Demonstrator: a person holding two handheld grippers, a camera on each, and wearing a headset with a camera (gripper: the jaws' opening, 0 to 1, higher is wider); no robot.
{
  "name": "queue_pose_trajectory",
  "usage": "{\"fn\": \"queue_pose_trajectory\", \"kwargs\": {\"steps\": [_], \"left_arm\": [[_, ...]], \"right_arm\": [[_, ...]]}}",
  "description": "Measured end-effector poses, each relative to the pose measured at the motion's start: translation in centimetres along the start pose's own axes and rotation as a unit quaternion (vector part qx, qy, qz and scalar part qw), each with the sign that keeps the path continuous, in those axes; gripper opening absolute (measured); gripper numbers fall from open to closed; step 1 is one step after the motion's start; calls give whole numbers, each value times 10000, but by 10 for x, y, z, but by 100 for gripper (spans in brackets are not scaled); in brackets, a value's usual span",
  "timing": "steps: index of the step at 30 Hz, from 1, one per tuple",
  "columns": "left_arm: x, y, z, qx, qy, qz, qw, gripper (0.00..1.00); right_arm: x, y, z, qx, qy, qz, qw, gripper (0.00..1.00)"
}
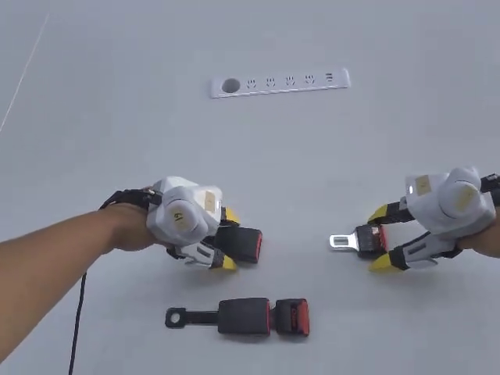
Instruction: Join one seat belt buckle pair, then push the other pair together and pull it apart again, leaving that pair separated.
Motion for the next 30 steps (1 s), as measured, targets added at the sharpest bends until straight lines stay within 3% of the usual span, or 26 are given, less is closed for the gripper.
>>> {"fn": "queue_pose_trajectory", "kwargs": {"steps": [5,11,18,30], "left_arm": [[0,0,0,-80,18,86,9999,38],[0,0,1,-268,28,229,9994,37],[0,0,3,-308,103,260,9991,36],[0,0,3,-381,149,267,9988,36]], "right_arm": [[0,-2,0,-63,70,-84,9999,37],[0,-4,0,-119,117,-95,9998,36],[0,-10,3,-430,520,133,9976,35],[8,-11,11,-448,619,181,9969,35]]}}
Point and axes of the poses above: the centre of the closed fingertips' face, and the gripper's own axes: x roughly forward along the fingers, y roughly to its left, z roughly out of its top, the point moved 8 cm from there along -x, roughly backward along the fingers, and after that the axes turned 2 degrees about -z, right-handed, at the moved point
